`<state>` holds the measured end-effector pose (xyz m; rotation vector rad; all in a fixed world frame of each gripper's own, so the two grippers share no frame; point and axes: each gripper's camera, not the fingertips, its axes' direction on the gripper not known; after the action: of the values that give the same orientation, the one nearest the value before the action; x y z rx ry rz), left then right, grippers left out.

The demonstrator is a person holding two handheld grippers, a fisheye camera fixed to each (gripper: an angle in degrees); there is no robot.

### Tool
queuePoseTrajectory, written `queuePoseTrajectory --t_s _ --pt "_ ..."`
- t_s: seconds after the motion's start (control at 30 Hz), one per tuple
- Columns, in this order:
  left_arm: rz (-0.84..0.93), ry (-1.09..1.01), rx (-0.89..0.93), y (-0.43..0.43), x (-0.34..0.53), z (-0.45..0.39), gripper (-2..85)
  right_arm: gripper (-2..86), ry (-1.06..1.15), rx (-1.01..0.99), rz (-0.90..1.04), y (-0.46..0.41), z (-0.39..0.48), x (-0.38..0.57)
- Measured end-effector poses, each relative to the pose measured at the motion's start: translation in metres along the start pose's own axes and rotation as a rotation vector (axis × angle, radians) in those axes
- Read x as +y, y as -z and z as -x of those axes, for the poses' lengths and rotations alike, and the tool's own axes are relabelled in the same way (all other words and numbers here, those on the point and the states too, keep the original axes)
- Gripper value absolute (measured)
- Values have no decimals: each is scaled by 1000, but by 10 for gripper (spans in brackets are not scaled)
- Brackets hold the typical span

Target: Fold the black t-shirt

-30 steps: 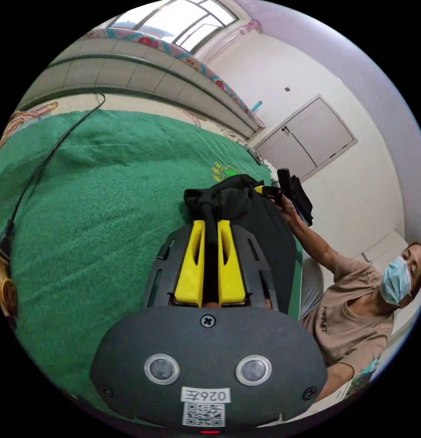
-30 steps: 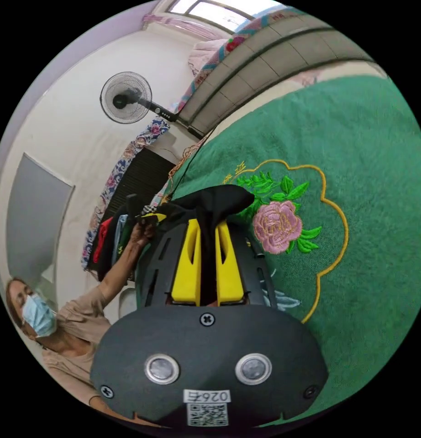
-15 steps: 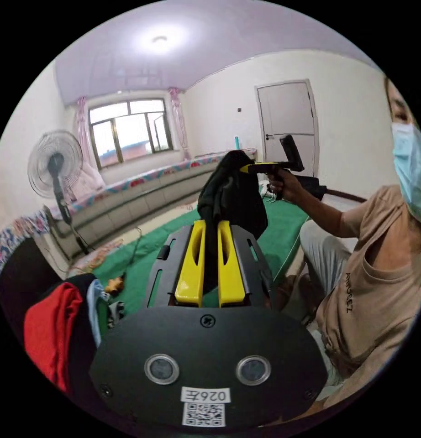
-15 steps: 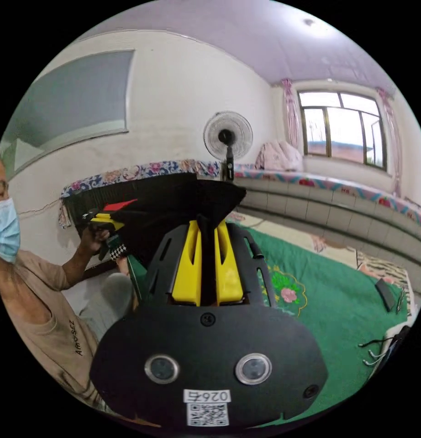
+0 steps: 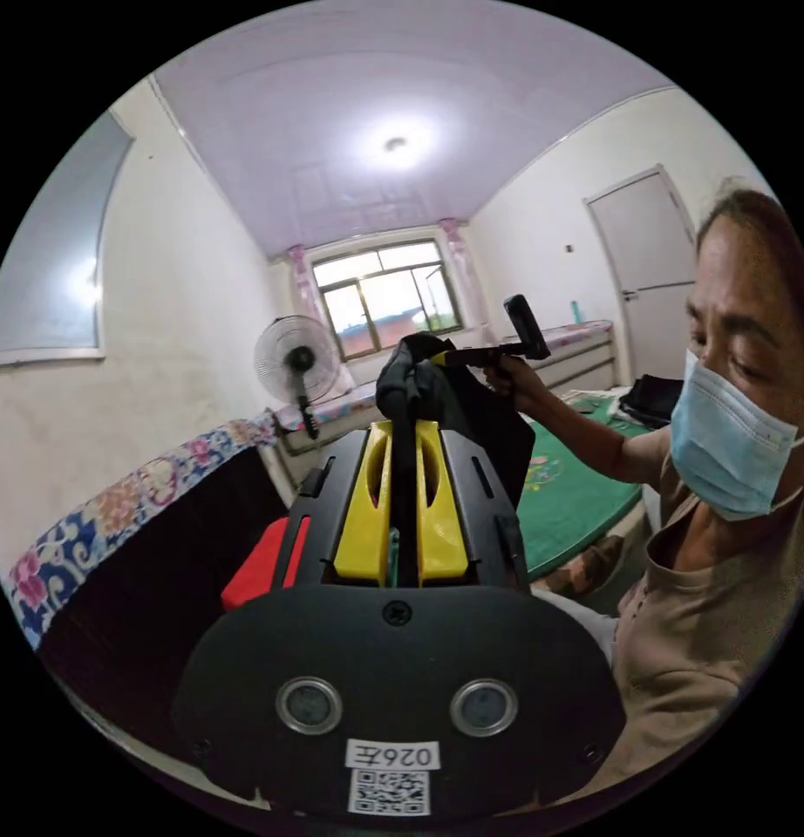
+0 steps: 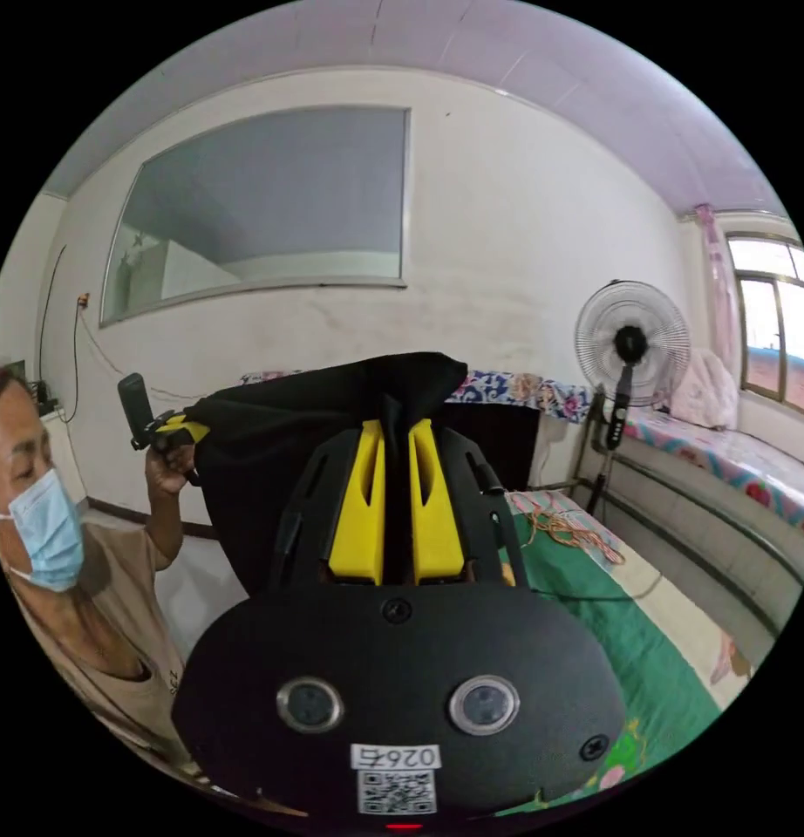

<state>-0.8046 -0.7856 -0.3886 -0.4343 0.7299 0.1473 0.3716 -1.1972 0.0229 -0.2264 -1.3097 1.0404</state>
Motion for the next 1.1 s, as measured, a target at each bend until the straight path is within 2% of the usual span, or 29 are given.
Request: queuePoseTrajectory --t_s 0.07,0.13,0.2,0.27,0.33,0.37,0.43,0.57,0.6,0.63,0.7,0.73,0.77,0.83,0.9,1.0,1.1 --pt "27 73 -67 7 10 33 45 2 30 -32 83 -98 10 -33" --pt "74 230 -155 1 32 94 47 7 60 -22 177 -186 15 -57" --pt "129 393 -222 -16 62 151 52 14 58 65 320 -279 17 -69" --pt "229 545 -239 -36 100 204 57 25 30 249 596 -380 21 -60" --pt "229 750 -212 -33 146 246 58 22 49 246 587 -404 37 -48" --pt "200 764 -198 -26 152 249 56 14 59 177 532 -405 50 -40" --pt "44 745 -210 7 160 242 42 0 106 134 490 -402 70 -26" --pt "-83 596 -183 35 139 209 -4 -8 237 244 424 -405 104 9" --pt "-78 518 -196 34 129 196 -7 -8 251 253 427 -409 106 13" --pt "0 438 -229 22 120 188 -8 -9 281 274 460 -422 108 23" --pt "174 403 -260 -2 115 188 -9 -9 284 270 563 -451 100 37" --pt "232 438 -224 -9 117 188 -10 -10 193 247 575 -457 92 38" --pt "222 439 -182 -8 118 185 -10 -11 111 218 547 -451 88 35" --pt "63 374 -77 14 117 161 -10 -12 39 84 467 -428 92 33" --pt "4 297 -137 29 110 143 -10 -11 -23 -56 338 -394 106 44" --pt "69 166 -197 25 85 136 -10 -8 -49 -159 204 -352 142 83" --pt "215 102 -57 -15 55 149 -10 2 63 -181 234 -345 186 118"
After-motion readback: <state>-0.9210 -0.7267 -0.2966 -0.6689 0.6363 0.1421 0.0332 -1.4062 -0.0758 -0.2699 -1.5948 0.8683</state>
